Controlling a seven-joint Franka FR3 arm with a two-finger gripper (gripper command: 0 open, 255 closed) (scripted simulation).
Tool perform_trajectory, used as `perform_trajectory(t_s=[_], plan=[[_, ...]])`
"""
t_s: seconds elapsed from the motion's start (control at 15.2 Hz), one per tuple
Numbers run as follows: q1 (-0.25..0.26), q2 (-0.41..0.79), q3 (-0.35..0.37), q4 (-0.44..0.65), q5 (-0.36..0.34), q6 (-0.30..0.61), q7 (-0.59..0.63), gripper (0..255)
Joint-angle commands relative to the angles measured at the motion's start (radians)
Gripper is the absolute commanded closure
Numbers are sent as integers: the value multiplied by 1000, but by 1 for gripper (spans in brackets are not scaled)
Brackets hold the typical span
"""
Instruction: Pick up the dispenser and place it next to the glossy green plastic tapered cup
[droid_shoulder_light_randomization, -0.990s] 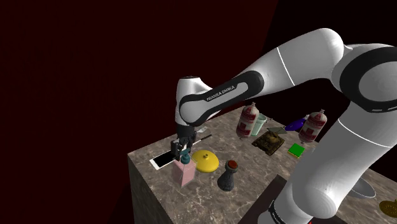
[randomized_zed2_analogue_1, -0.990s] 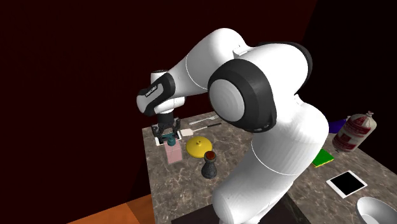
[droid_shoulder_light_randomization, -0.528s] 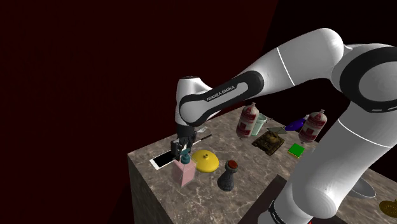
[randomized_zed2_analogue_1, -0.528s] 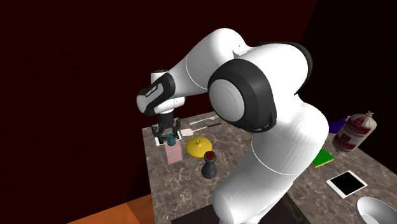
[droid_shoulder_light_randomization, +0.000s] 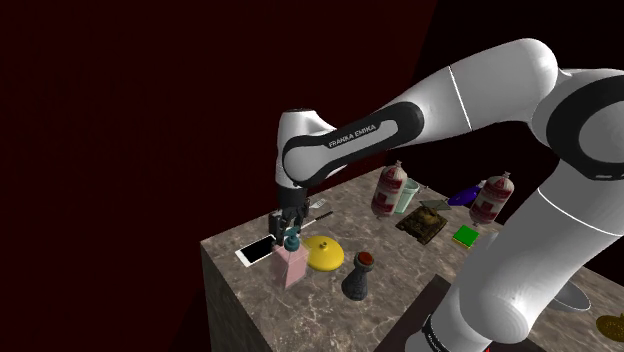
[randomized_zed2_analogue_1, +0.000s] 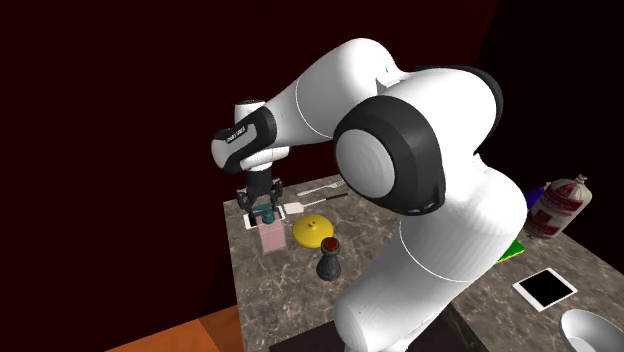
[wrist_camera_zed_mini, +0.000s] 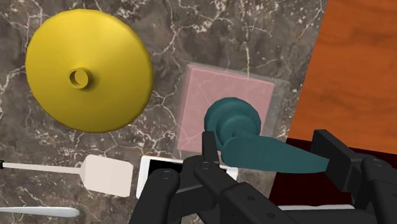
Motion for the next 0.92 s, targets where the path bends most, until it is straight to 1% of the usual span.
perform_trajectory(t_s=[0.0, 0.86], plan=[[-1, -18, -2, 10, 1, -28, -1, 255], [-4, -94, -12, 116, 2, -209, 6, 255]])
